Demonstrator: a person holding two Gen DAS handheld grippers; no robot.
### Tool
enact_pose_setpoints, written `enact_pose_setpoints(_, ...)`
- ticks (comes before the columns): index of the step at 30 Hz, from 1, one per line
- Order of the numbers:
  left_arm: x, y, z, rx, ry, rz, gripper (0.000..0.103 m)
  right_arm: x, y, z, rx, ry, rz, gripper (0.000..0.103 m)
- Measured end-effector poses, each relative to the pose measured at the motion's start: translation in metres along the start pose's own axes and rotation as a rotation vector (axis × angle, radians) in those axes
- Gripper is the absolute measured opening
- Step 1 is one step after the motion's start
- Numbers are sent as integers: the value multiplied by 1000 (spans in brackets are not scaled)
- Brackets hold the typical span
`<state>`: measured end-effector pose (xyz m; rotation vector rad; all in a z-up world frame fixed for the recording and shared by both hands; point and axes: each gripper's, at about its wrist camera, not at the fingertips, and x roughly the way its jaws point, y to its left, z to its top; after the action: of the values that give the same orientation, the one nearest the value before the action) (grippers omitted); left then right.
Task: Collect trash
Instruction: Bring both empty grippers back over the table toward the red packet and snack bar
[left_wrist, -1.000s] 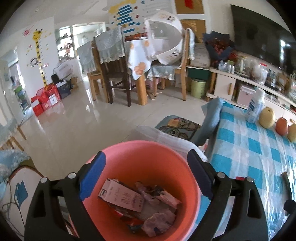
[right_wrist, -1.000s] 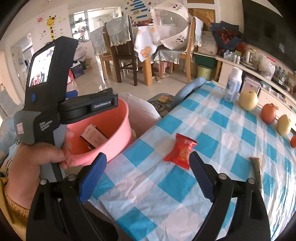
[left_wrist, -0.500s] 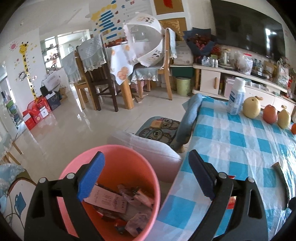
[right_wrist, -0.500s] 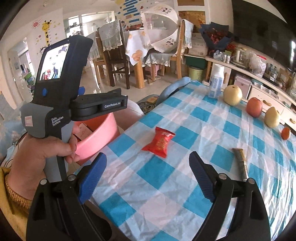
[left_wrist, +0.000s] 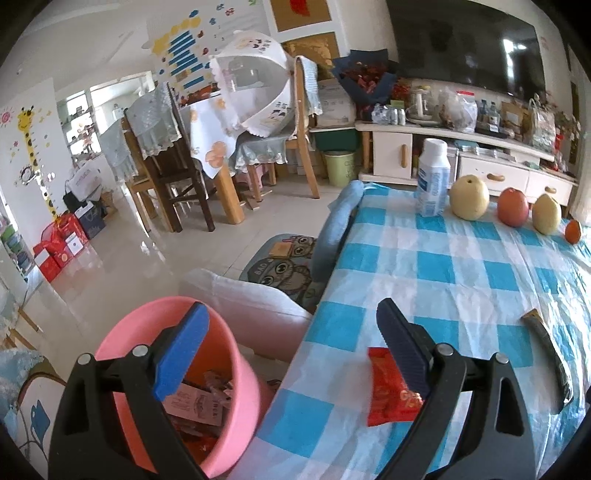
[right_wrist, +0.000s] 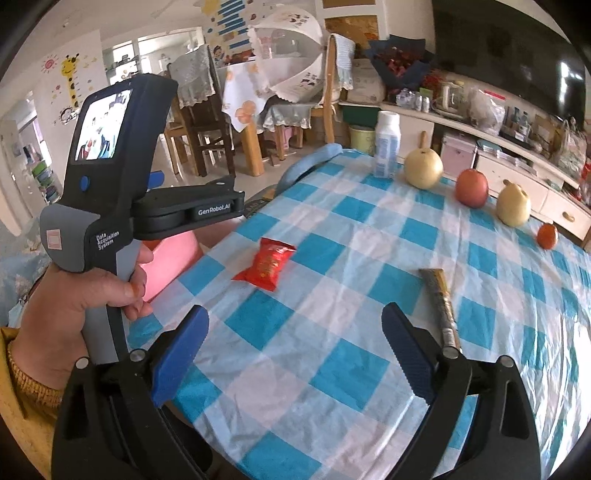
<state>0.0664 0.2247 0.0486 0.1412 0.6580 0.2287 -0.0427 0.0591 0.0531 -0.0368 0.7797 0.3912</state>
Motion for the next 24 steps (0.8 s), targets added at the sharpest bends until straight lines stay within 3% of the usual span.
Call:
enact_pose_setpoints(13,1,-46,-2,67,21,-61,93,-18,-50,-10,93,-19,-9,94)
enact_pose_setpoints(20,7,-57,-4,0,95,-226,93,-33,-103,-14,198,-41,-36,94)
enact_pose_setpoints(24,14,-55,-8,-49,139,-281,93,-37,-133,-20,257,-44,-46,94)
